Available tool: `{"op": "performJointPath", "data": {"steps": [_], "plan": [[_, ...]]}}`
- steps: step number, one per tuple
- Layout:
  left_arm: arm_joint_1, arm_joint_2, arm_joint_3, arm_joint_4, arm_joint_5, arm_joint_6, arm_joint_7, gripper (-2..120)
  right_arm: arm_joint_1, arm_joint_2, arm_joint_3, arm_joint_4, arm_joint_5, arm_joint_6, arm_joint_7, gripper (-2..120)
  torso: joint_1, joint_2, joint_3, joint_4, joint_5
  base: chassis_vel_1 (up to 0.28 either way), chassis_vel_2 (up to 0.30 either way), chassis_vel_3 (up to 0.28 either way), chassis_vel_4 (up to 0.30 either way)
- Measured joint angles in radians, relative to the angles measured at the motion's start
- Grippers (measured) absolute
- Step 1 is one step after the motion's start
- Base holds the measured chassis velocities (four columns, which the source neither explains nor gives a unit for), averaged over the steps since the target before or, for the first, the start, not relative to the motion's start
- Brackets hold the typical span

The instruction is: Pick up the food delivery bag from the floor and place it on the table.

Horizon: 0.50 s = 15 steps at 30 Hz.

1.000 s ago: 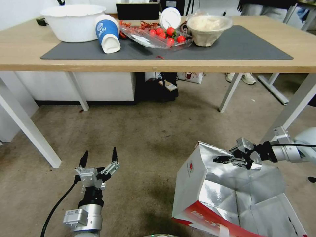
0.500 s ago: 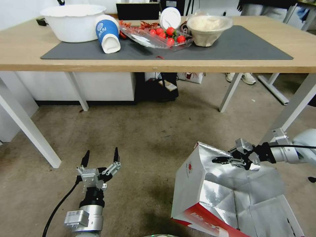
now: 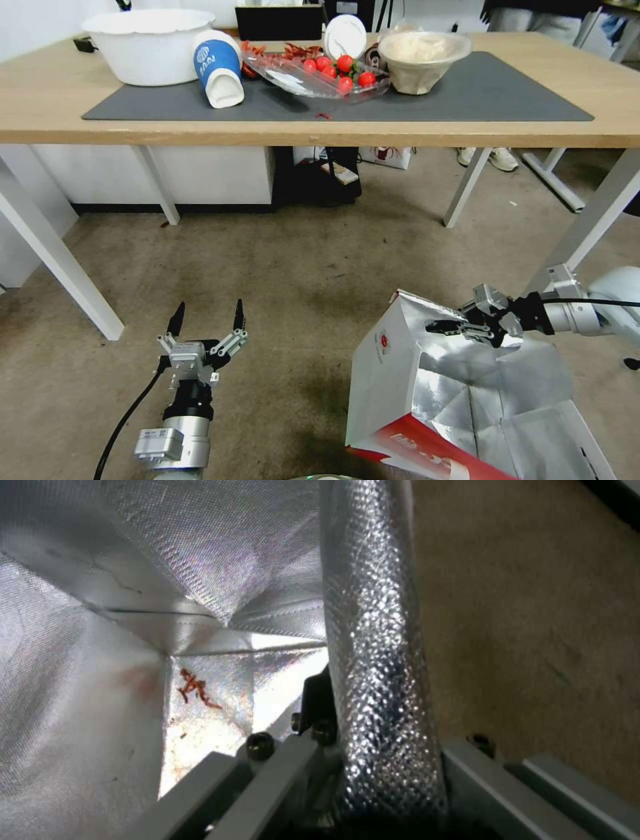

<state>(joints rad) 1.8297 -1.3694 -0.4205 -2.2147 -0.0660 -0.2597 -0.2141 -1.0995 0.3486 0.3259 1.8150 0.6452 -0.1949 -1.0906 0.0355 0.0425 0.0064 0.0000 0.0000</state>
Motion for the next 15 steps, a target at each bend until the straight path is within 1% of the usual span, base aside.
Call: {"op": "performJointPath", "data": {"steps": [6,7,10,11,15], "plan": [[0.008,-0.002,-0.001,-0.006,0.017,0.004,0.007,100,-0.011,0.007,0.004,0.004,-0.002,0.006,0.002,0,0.001,0.027,0.026,-0.0001,0.0,0.0,0.0,0.0,0.0],[0.008,-0.002,-0.001,-0.006,0.017,0.004,0.007,100,-0.011,0.007,0.004,0.004,-0.002,0.006,0.002,0,0.001,0.027,0.026,-0.0001,0.0,0.0,0.0,0.0,0.0],[0.01,-0.003,-0.001,-0.008,0.019,0.003,0.011,100,-0.011,0.008,0.004,0.006,-0.002,0.006,0.003,0,0.003,0.044,0.042,0.0,0.0001,0.0,0.0,0.0,0.0],[0.01,-0.003,-0.001,-0.008,0.019,0.003,0.011,100,-0.011,0.008,0.004,0.006,-0.002,0.006,0.003,0,0.003,0.044,0.042,0.0,0.0001,0.0,0.0,0.0,0.0],[0.01,-0.003,-0.003,-0.008,0.022,0.001,0.015,100,-0.009,0.008,0.004,0.006,-0.001,0.006,0.003,0,0.005,0.066,0.061,0.0,0.0001,0.0,0.0,0.0,0.0]]}}
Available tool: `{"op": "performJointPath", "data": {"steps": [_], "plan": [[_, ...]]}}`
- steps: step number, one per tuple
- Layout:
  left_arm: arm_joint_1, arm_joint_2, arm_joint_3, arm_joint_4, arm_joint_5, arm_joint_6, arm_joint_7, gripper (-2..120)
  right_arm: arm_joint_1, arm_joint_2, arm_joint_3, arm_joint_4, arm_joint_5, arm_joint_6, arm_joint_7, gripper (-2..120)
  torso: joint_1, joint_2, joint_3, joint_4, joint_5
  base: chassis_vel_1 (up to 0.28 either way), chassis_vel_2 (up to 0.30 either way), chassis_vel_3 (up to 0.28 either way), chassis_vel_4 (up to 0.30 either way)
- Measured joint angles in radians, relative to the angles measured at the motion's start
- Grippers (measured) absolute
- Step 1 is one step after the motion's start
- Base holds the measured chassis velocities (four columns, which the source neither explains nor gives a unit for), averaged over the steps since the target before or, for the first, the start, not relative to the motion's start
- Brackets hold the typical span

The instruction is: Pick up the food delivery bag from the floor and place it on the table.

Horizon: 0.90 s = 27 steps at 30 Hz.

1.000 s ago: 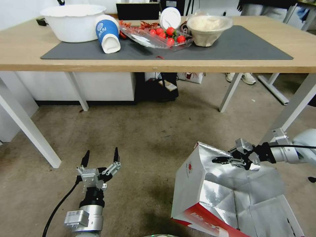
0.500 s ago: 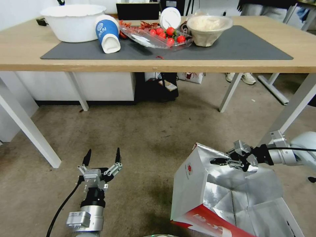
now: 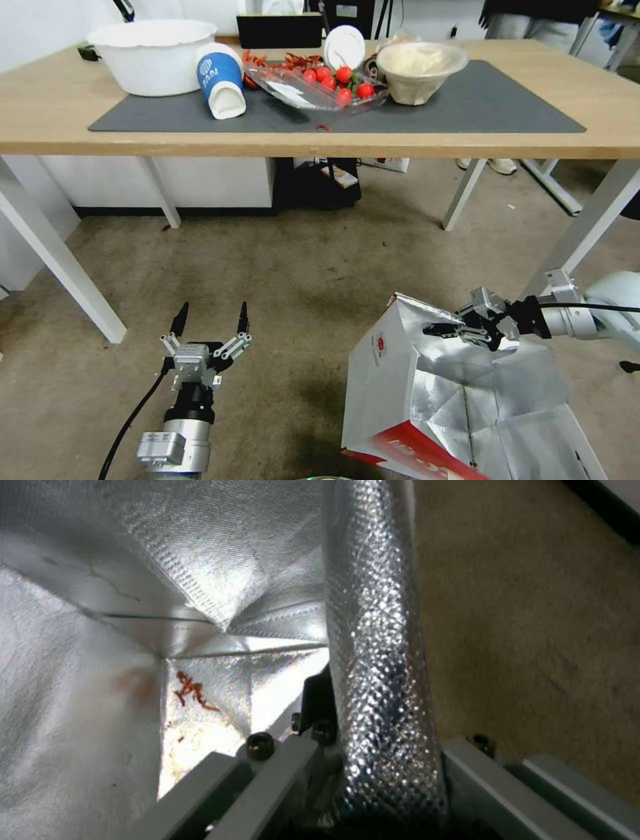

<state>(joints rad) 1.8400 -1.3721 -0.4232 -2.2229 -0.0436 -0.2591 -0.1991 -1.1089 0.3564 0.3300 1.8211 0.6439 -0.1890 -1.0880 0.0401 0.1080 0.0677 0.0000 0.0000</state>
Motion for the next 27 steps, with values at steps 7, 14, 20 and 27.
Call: {"op": "performJointPath", "data": {"steps": [7,14,20,27], "plan": [[-0.002,0.003,-0.004,0.002,0.0,0.0,0.006,100,0.006,0.001,-0.001,-0.005,0.001,0.0,-0.001,0,0.003,0.029,0.026,0.0,-0.0001,0.0,0.0,0.0,0.0],[-0.004,0.001,-0.006,0.005,0.0,-0.001,0.02,100,0.009,0.005,-0.008,-0.008,0.0,0.0,-0.001,0,0.008,0.055,0.048,0.0,0.0,0.0,0.0,0.0,0.0],[-0.006,0.0,-0.005,0.007,0.0,-0.002,0.024,100,0.013,0.003,-0.011,-0.009,0.0,0.0,-0.001,0,0.015,0.08,0.066,0.0,-0.0001,0.0,0.0,0.0,0.0],[-0.005,0.0,-0.006,0.007,-0.001,-0.006,0.029,100,0.014,0.002,-0.011,-0.008,0.0,0.0,-0.002,0,0.019,0.107,0.088,0.0,-0.0001,0.0,0.0,0.0,0.0]]}}
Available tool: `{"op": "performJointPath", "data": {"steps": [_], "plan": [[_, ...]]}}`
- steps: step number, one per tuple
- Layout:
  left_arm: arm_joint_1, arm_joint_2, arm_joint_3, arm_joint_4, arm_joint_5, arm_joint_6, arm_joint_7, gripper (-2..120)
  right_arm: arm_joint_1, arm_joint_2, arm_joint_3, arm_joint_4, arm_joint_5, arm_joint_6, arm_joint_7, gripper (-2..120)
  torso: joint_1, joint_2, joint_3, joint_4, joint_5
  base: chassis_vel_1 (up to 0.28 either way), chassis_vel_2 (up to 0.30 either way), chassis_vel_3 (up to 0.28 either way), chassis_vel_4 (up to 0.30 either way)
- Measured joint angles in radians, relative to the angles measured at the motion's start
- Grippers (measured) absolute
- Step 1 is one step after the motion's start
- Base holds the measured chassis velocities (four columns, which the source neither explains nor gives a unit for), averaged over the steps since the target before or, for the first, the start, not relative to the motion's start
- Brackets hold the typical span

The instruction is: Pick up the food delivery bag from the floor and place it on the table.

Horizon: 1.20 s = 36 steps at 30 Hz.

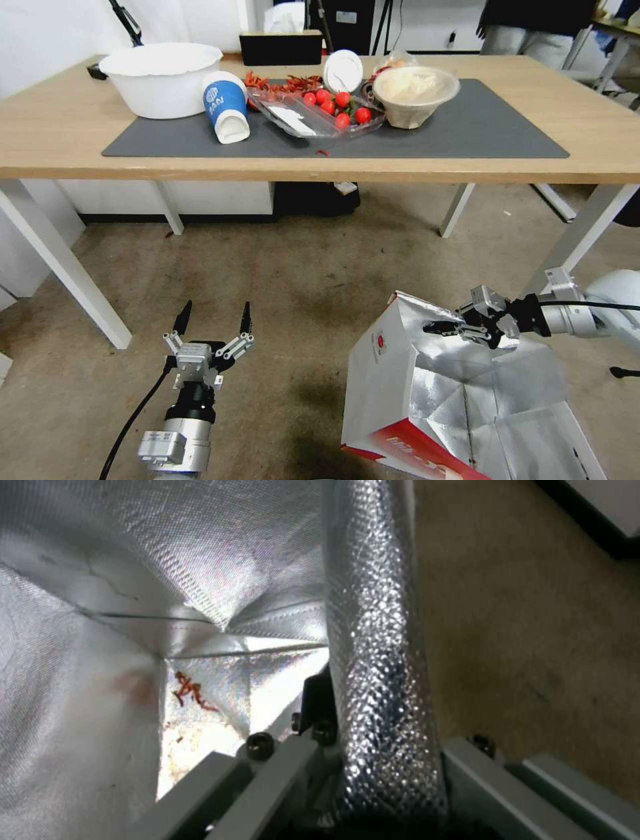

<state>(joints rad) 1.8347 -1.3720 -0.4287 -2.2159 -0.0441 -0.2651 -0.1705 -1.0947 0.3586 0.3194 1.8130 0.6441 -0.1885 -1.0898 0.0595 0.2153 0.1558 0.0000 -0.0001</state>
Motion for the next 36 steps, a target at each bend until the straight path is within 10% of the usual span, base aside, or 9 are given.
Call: {"op": "performJointPath", "data": {"steps": [36], "plan": [[0.013,-0.006,-0.005,-0.014,0.01,-0.01,0.016,100,-0.001,-0.006,0.002,0.01,-0.001,0.004,-0.002,0,0.044,0.155,0.111,0.0,0.0001,0.0,0.0,0.0,0.0]]}}
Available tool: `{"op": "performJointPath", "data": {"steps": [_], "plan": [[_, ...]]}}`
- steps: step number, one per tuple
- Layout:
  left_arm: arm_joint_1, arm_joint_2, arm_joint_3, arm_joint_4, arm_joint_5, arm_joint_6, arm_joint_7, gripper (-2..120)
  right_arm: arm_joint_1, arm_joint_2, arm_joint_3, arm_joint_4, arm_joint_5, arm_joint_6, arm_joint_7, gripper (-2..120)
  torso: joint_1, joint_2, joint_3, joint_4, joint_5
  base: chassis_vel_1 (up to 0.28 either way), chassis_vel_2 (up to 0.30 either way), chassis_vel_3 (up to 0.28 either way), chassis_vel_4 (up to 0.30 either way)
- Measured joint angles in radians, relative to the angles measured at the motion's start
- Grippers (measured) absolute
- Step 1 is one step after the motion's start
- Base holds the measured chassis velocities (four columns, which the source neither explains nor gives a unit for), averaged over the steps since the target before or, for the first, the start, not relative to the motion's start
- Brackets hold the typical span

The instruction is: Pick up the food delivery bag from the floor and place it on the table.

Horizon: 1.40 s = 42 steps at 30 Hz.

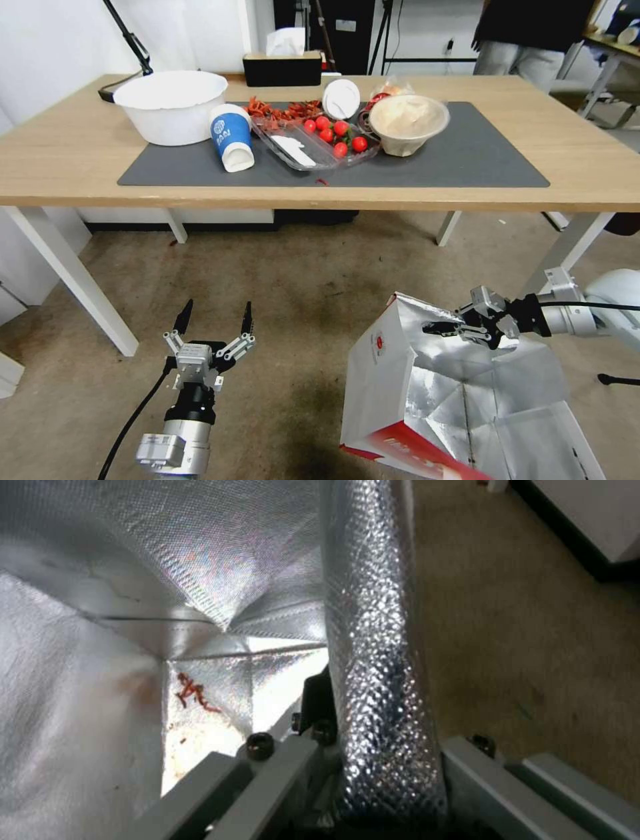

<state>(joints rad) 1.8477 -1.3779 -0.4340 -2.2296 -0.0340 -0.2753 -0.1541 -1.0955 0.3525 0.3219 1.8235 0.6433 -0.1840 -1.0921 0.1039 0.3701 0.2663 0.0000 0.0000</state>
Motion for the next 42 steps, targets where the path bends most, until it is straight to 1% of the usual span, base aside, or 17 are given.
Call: {"op": "performJointPath", "data": {"steps": [11,12,14,18,25,33,36,42], "plan": [[0.003,-0.001,-0.004,-0.004,-0.001,-0.003,0.0,100,0.0,-0.009,0.004,0.009,0.005,0.0,-0.004,0,0.015,0.047,0.032,0.0,0.0,0.0,0.0,0.0,0.0],[0.003,-0.001,-0.004,-0.004,-0.001,-0.003,0.0,100,0.0,-0.009,0.004,0.009,0.005,0.0,-0.004,0,0.015,0.047,0.032,0.0,0.0,0.0,0.0,0.0,0.0],[0.004,-0.001,-0.006,-0.007,-0.001,-0.003,0.0,100,0.001,-0.01,0.004,0.01,0.006,-0.001,-0.005,0,0.02,0.059,0.039,0.0,0.0,0.0,0.0,0.0,0.0],[0.006,-0.001,-0.006,-0.009,-0.002,-0.003,0.0,100,0.002,-0.011,0.005,0.01,0.006,-0.001,-0.007,0,0.024,0.07,0.046,0.0,0.0,0.0,0.0,0.0,0.0],[0.007,-0.002,-0.006,-0.01,-0.001,-0.003,0.003,100,0.002,-0.01,0.006,0.011,0.006,-0.001,-0.01,0,0.036,0.103,0.067,0.0,0.0,0.0,0.0,0.0,0.0],[0.006,-0.002,-0.005,-0.008,0.001,-0.004,0.003,100,-0.001,-0.009,0.008,0.011,0.006,-0.001,-0.011,0,0.046,0.13,0.085,0.0,0.0,0.0,0.0,0.0,0.0],[0.005,-0.001,-0.005,-0.004,0.001,-0.004,0.003,100,-0.001,-0.006,0.008,0.011,0.004,-0.001,-0.011,0,0.053,0.147,0.094,0.0,0.0,0.0,0.0,0.0,0.0],[0.003,-0.001,-0.005,-0.002,0.001,-0.004,0.003,100,0.0,-0.005,0.008,0.011,0.004,-0.001,-0.01,0,0.061,0.169,0.108,-0.0001,0.0,0.0,0.0,0.0,0.0]]}}
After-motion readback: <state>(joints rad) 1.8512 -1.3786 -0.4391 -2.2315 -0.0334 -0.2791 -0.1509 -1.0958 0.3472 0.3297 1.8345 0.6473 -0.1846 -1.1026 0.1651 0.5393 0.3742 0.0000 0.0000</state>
